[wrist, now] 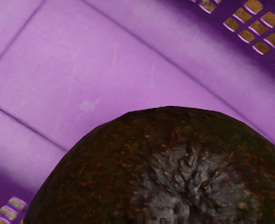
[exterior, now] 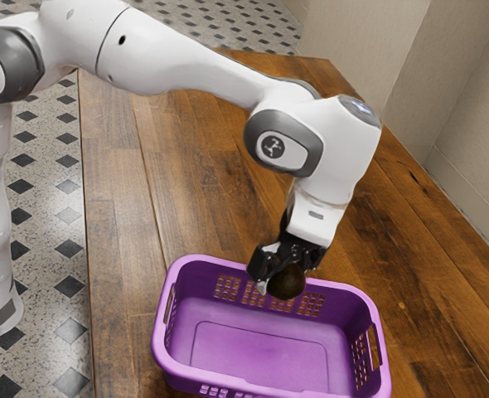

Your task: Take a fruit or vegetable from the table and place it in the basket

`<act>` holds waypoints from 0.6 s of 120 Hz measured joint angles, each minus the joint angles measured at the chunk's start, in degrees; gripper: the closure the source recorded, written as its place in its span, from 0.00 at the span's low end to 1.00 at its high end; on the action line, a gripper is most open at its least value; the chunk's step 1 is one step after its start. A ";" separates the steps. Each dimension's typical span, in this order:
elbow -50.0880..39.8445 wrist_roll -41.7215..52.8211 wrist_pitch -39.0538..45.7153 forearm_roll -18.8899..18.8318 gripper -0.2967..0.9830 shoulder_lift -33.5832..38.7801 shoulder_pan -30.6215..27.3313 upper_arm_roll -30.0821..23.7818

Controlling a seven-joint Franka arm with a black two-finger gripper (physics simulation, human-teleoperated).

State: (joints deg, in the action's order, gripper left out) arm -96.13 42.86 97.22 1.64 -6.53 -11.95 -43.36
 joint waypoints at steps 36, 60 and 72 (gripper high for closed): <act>-4.23 -3.57 7.80 1.69 0.56 -5.06 2.42 -0.24; -4.23 -5.89 9.11 2.31 0.35 -6.45 3.07 -0.15; -4.05 -7.30 9.12 2.92 0.29 -6.13 3.12 -0.18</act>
State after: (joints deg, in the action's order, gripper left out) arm -100.18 35.56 106.35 4.55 -12.66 -8.83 -43.54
